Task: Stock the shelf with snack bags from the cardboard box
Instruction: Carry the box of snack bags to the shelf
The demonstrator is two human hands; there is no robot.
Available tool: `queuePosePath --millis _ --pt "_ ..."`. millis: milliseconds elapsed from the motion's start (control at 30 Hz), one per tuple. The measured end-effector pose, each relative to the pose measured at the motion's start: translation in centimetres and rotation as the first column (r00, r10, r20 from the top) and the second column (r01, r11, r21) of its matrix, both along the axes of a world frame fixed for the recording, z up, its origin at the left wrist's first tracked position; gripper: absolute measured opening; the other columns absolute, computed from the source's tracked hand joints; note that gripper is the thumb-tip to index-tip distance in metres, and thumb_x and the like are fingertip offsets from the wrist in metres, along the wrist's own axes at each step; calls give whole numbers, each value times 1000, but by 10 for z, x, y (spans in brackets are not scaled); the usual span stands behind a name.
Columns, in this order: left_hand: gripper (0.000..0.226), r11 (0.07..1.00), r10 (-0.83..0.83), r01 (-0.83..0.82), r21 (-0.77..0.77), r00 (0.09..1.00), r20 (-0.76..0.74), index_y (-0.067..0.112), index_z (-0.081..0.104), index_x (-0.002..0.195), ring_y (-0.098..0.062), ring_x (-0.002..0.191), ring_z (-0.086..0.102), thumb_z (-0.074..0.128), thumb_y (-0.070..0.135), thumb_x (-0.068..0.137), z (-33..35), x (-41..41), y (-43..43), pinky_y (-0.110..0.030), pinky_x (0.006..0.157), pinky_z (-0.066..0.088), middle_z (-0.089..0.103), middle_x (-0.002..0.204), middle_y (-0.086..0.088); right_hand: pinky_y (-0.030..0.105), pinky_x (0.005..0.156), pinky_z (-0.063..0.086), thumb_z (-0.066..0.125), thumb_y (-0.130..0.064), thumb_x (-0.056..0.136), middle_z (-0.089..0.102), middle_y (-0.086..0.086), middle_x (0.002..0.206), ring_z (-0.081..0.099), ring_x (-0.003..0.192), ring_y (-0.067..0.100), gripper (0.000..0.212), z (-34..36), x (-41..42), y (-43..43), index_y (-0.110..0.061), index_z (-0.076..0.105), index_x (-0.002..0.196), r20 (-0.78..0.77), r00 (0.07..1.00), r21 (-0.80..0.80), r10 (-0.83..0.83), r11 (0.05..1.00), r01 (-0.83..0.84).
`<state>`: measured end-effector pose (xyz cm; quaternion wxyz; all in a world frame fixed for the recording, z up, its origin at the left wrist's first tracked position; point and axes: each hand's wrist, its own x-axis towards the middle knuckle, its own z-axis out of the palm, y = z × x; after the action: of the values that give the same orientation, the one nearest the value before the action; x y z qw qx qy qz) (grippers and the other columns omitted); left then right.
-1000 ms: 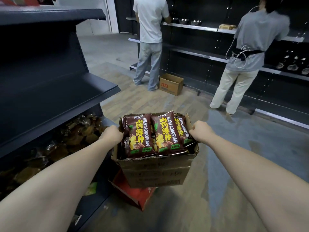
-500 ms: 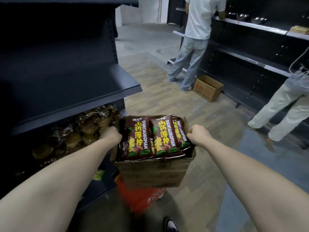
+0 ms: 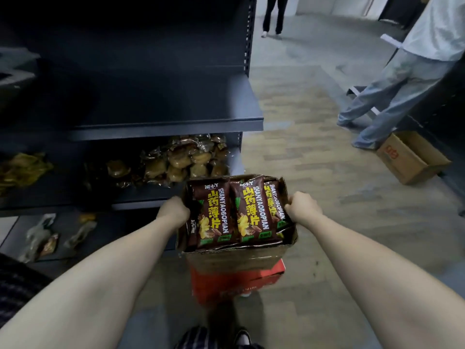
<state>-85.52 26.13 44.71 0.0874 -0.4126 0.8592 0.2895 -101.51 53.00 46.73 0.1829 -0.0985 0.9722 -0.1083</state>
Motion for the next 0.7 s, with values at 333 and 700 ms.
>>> queuePosePath --millis 333,700 --pt "18 986 123 -131 107 990 71 2 60 92 -36 91 64 47 14 90 -44 11 -2 -32 69 47 66 100 -21 30 71 42 47 -15 85 66 14 108 63 97 34 15 -50 -14 -22 -12 61 91 74 996 54 54 997 -58" --pt "23 977 175 -190 95 974 147 2 57 108 -37 102 61 47 11 89 -88 -10 3 -32 72 43 63 109 -22 31 71 42 47 -25 92 67 12 108 63 99 33 21 -94 -37 -30 -13 64 96 93 995 131 23 991 -35"
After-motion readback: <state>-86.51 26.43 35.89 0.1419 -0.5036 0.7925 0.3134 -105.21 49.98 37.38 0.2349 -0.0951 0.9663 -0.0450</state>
